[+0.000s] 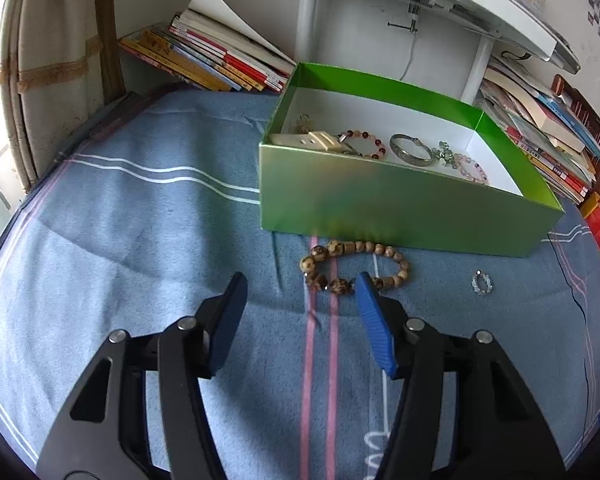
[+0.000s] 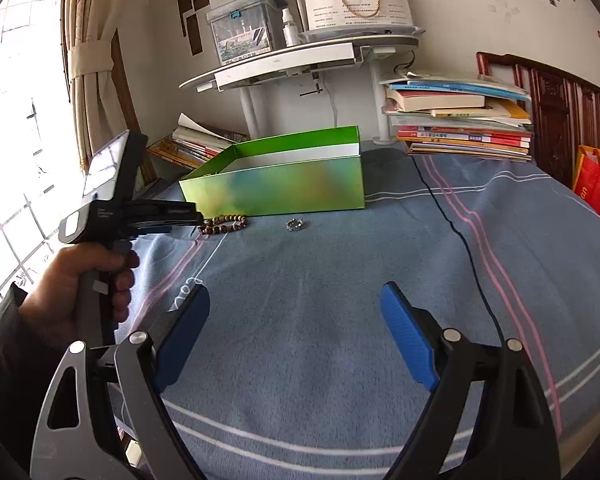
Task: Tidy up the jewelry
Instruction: 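Withdraw both open tools back over the wooden bead bracelet and ring, then grasp the wooden bead bracelet with the left tool while the right tool grasps the silver ring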
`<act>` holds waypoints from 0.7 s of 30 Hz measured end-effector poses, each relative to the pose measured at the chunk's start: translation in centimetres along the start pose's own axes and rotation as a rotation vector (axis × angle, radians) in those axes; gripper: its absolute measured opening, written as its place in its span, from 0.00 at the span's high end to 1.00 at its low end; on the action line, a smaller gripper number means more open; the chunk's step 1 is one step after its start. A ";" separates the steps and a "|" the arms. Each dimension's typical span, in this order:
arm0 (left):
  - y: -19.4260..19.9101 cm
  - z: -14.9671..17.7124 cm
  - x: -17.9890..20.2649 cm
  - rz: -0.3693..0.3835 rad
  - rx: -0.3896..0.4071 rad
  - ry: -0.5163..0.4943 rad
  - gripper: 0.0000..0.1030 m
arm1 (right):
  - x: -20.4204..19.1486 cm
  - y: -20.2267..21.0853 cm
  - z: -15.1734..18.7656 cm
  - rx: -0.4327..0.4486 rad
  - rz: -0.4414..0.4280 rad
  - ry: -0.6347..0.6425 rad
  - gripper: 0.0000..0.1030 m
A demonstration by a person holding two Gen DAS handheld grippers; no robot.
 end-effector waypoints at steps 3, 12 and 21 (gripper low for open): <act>-0.6 -0.3 0.4 0.001 -0.014 -0.004 0.46 | -0.2 -1.1 -1.1 -0.028 0.012 0.032 0.17; -3.4 -0.5 0.8 -0.012 -0.068 -0.018 0.62 | -0.4 -4.4 -3.8 -0.090 0.034 0.091 0.17; -3.3 -0.7 0.2 0.002 -0.037 -0.008 0.89 | -0.8 -10.1 -5.2 -0.161 0.088 0.162 0.25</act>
Point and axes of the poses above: each gripper's, at about its wrist camera, not at the fingertips, and y roughly against the way its jaws point, x to its right, z to its underside, the point moved 10 cm from there along -y, roughly the way its jaws point, and after that the axes turned 4 degrees about z, right-handed, at the moved point
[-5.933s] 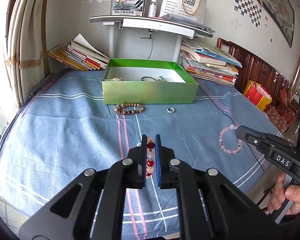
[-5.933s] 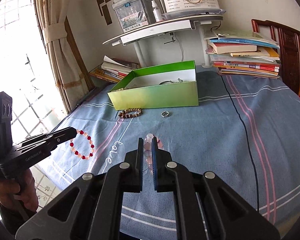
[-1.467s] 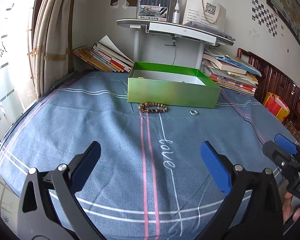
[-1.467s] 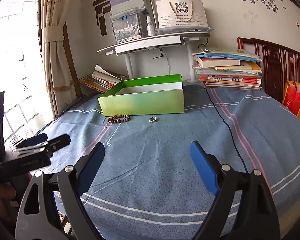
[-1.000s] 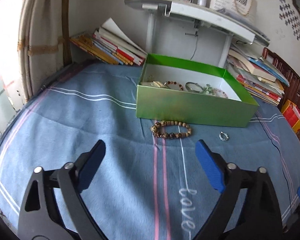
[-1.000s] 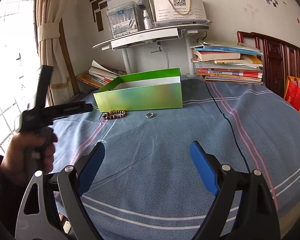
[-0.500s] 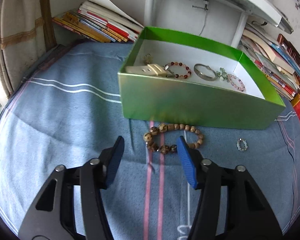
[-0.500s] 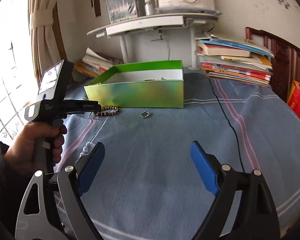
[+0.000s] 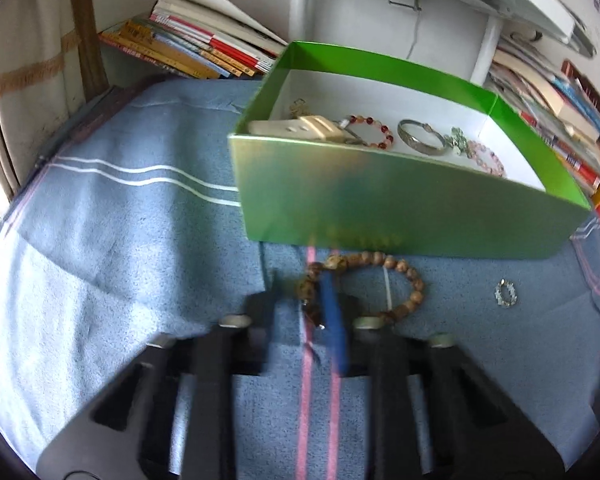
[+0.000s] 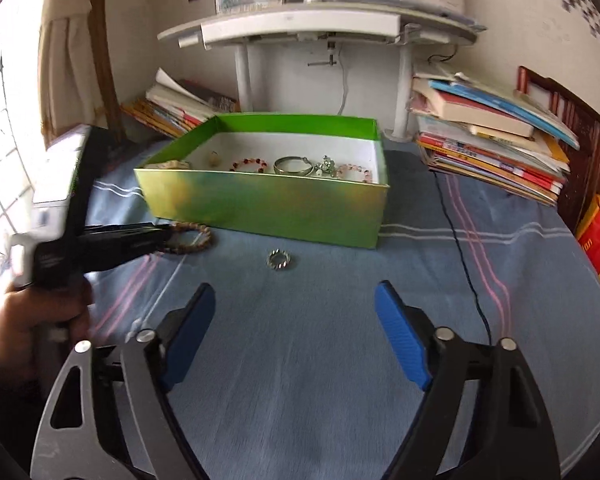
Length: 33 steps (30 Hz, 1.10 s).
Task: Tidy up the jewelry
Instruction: 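Grasp the wooden bead bracelet with the left tool while the right tool grasps the silver ring, then lift the bead bracelet with the left tool while the right tool lifts the ring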
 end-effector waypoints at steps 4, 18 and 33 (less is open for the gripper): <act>0.3 -0.1 -0.4 0.045 0.014 0.031 0.89 | -1.1 -4.7 -0.3 -0.120 -0.020 0.036 0.40; 5.4 -1.5 1.0 0.179 0.247 0.011 0.89 | -2.5 -10.1 -0.7 -0.182 0.001 0.041 0.80; 8.2 -1.2 3.6 0.212 0.304 -0.095 0.89 | 1.0 0.0 0.1 0.037 -0.037 -0.134 0.80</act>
Point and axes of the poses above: each gripper's, at about its wrist camera, not at the fingertips, and y roughly against the way its jaws point, x to its right, z to its underside, the point moved 10 cm from there along -y, roughly the way its jaws point, and after that the axes turned 4 degrees about z, right-handed, at the moved point
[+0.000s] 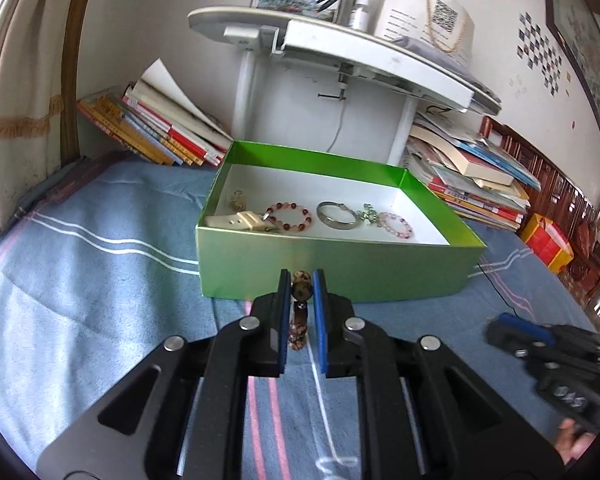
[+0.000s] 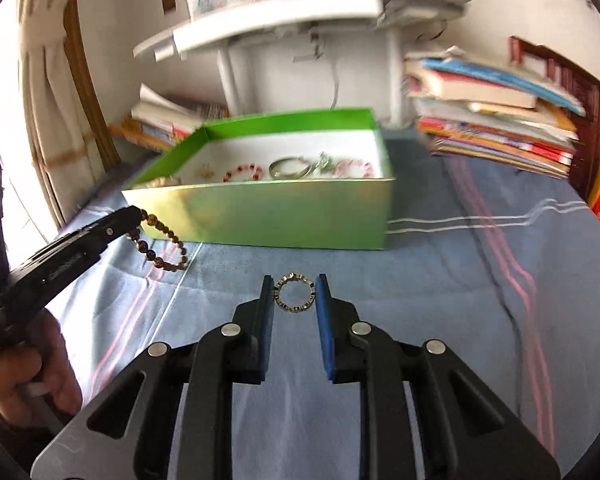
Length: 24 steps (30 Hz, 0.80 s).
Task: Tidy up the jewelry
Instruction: 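Lift the bead bracelet with the left tool while the right tool lifts the ring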
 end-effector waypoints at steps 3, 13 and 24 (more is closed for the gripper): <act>1.8 0.5 0.8 -0.018 -0.020 -0.017 0.89 | 0.9 2.9 0.6 0.044 -0.003 -0.018 0.80; 11.1 2.8 1.6 -0.022 -0.033 -0.019 0.89 | -0.3 10.8 1.8 0.169 -0.062 0.023 0.80; 16.8 4.1 4.8 0.014 -0.017 -0.081 0.89 | -2.0 14.7 1.5 0.244 -0.120 0.047 0.80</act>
Point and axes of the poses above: each gripper's, at about its wrist camera, not at the fingertips, and y roughly against the way its jaws point, x to its right, z to its underside, the point moved 10 cm from there along -y, roughly the way its jaws point, and after that the axes turned 4 degrees about z, right-handed, at the moved point
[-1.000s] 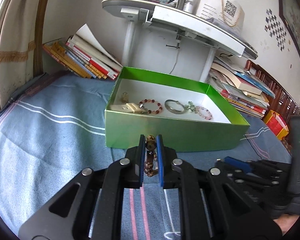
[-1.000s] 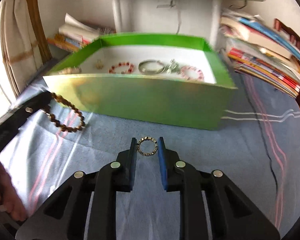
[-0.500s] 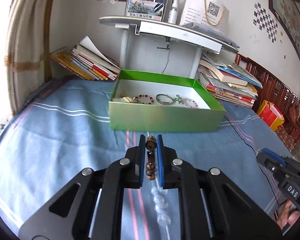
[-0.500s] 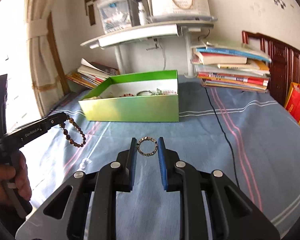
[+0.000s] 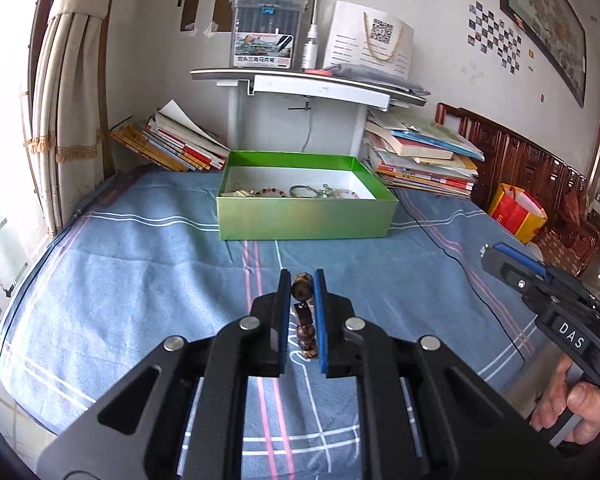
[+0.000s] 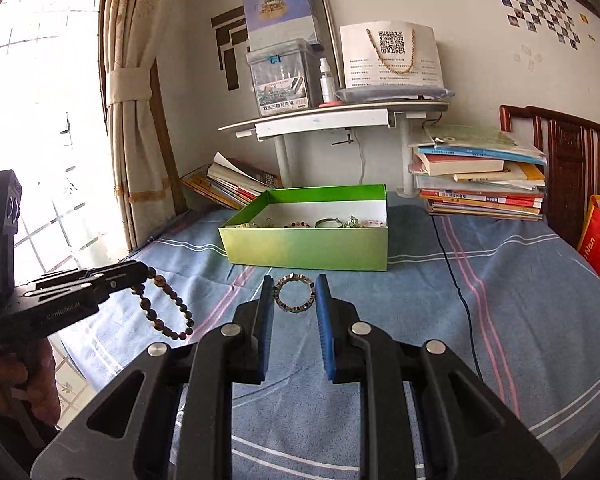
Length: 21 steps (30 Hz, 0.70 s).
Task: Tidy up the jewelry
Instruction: 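Lift the bead bracelet with the left tool while the right tool lifts the ring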
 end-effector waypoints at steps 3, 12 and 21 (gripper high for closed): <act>-0.3 0.2 0.5 0.006 -0.007 -0.007 0.89 | 0.2 0.1 0.1 -0.001 0.004 -0.003 0.80; -1.1 0.7 0.3 -0.012 -0.027 0.000 0.89 | 0.4 -0.1 1.0 -0.023 0.004 -0.016 0.80; -1.5 0.7 0.1 -0.018 -0.034 0.005 0.89 | 0.4 -0.5 1.3 -0.040 -0.003 -0.017 0.80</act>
Point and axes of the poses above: each gripper's, at about its wrist camera, not at the fingertips, and y roughly against the way its jaws point, x to its right, z to its underside, the point moved 10 cm from there along -y, roughly the way its jaws point, and after that the axes turned 4 degrees about z, right-handed, at the moved point
